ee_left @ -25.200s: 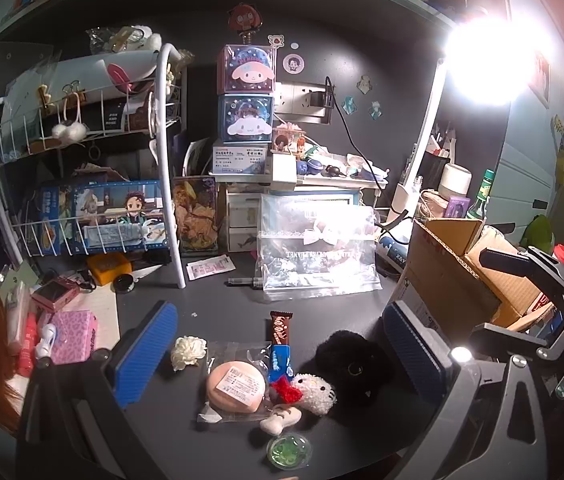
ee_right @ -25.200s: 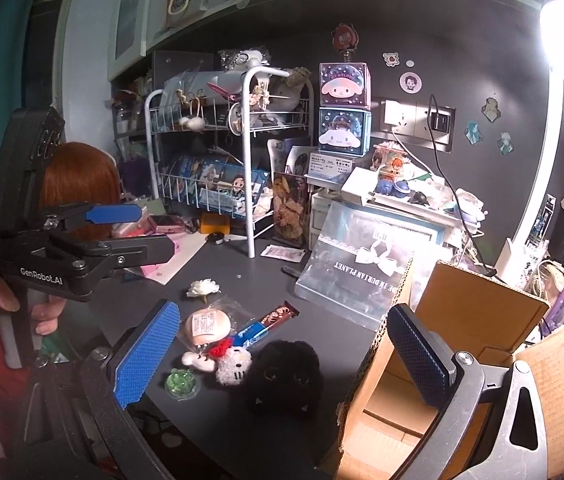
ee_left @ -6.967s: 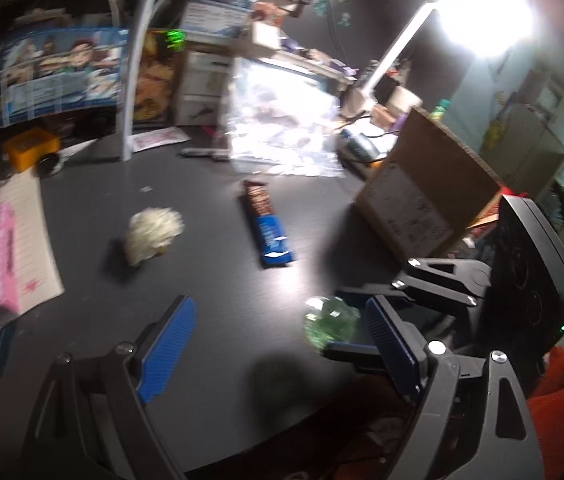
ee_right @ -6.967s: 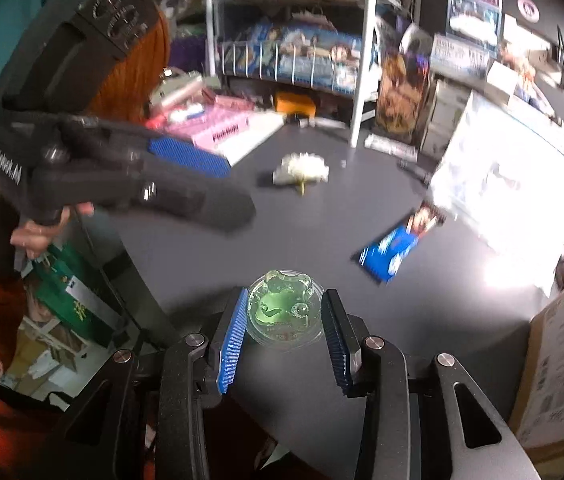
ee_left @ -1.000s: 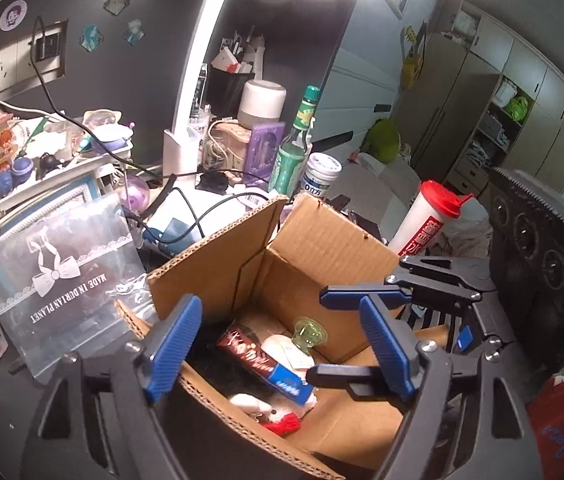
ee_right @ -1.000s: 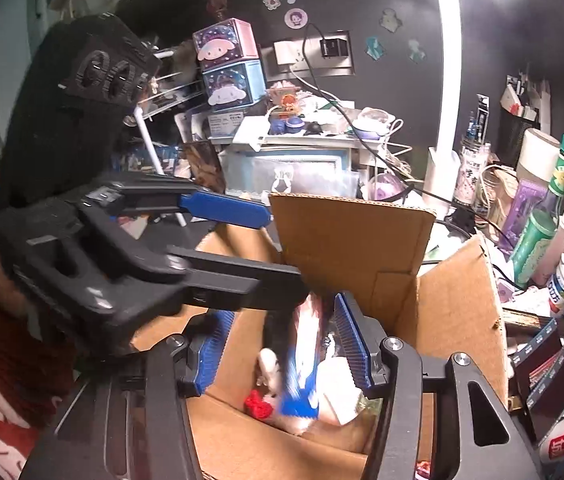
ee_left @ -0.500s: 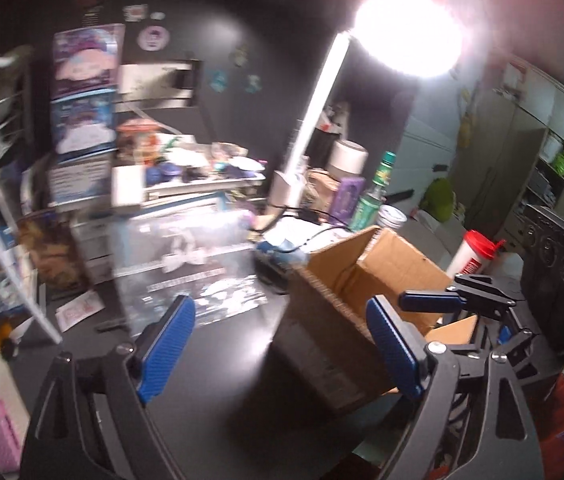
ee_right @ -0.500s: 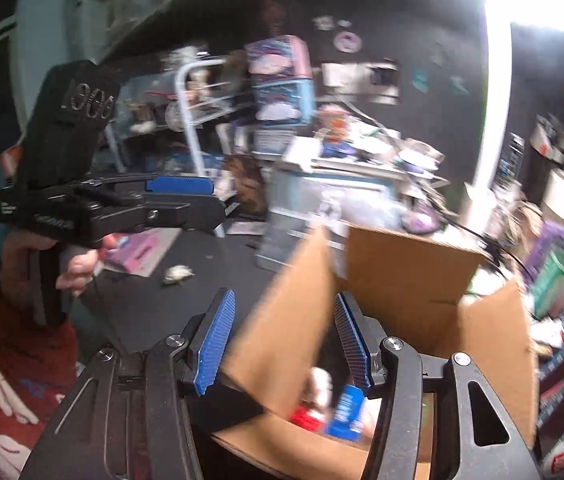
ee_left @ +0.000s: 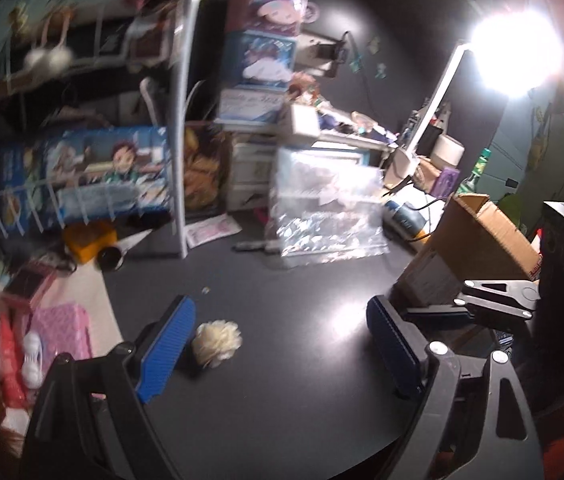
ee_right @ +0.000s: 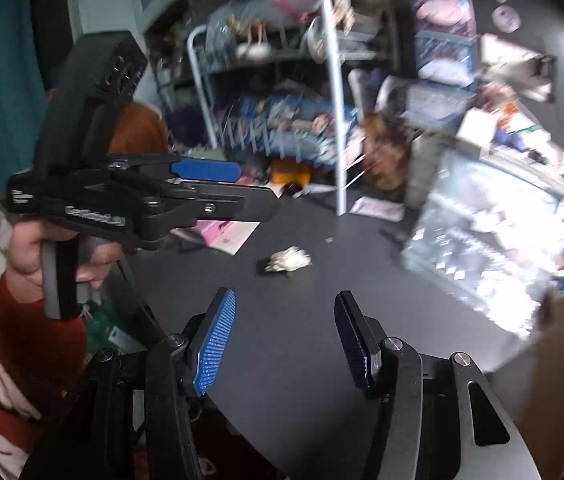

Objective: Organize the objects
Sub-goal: 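Move the right gripper to the white artificial flower and grasp it, then lift the flower with the right gripper while the left gripper closes on it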

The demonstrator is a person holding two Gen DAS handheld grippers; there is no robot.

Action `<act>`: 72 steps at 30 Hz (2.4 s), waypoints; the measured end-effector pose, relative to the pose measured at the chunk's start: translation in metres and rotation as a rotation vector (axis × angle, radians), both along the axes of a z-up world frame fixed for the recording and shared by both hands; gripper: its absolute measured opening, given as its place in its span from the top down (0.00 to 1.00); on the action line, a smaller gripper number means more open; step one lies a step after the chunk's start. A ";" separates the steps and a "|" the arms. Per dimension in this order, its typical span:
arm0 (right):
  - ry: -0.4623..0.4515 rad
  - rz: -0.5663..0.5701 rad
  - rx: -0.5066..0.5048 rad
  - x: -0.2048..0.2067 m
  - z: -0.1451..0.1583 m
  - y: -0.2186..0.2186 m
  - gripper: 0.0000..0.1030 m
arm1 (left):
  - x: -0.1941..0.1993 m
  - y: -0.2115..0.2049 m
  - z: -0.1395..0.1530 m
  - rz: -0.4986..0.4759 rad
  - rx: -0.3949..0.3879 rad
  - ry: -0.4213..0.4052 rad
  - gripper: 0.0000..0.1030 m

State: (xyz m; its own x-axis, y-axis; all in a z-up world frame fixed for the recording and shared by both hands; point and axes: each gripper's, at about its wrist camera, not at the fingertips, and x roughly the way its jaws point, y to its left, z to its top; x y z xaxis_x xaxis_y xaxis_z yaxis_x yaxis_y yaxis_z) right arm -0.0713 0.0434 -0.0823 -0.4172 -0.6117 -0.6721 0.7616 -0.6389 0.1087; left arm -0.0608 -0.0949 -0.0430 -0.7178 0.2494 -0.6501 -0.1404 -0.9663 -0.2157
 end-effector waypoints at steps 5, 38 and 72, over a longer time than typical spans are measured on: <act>-0.035 0.016 0.046 -0.029 -0.042 -0.037 0.45 | 0.009 -0.027 -0.027 -0.004 0.011 -0.029 0.17; -0.093 0.034 0.186 -0.097 -0.105 -0.108 0.70 | 0.005 -0.084 -0.077 -0.024 0.146 -0.094 0.17; 0.139 -0.111 -0.045 0.018 0.087 0.092 0.70 | -0.012 0.139 0.066 -0.439 0.130 0.065 0.64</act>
State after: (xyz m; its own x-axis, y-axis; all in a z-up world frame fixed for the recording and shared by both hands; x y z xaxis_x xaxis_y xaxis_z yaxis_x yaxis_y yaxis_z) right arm -0.0530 0.1350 0.0047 -0.5706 -0.5852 -0.5761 0.6964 -0.7166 0.0382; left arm -0.0724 0.0437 0.0234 -0.5644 0.6151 -0.5505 -0.5476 -0.7780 -0.3080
